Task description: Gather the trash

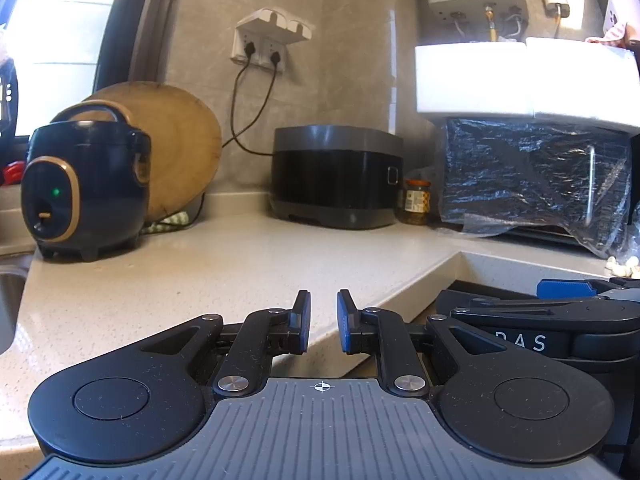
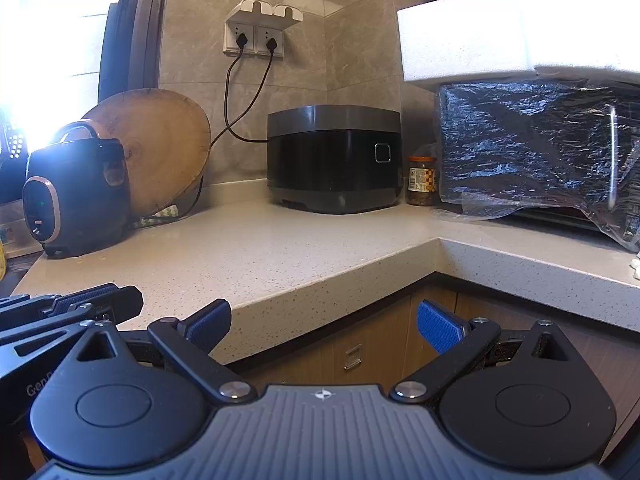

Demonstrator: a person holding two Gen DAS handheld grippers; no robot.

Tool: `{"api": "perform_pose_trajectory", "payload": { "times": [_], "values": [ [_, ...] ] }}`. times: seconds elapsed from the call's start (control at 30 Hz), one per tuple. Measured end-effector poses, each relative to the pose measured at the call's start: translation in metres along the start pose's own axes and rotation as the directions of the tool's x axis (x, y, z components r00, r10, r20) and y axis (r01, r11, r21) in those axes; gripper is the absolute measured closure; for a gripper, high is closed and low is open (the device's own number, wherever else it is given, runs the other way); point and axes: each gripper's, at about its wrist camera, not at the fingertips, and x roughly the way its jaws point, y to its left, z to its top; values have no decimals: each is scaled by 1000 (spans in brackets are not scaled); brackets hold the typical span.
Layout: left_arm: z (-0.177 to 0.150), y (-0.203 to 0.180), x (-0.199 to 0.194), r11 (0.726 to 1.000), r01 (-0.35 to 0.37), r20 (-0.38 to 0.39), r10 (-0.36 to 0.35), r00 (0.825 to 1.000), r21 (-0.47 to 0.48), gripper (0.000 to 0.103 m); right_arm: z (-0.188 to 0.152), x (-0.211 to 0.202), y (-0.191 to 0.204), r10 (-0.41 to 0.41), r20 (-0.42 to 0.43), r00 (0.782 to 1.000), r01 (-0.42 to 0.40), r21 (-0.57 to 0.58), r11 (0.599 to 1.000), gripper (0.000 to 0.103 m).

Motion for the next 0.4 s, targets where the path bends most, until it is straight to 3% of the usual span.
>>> {"api": "perform_pose_trajectory", "payload": {
  "times": [0.4],
  "values": [
    [9,8,9,999,3,-7,-3,1000,-40,86,15,9,1,0,25,1000,1,-35,999,2]
  ]
}}
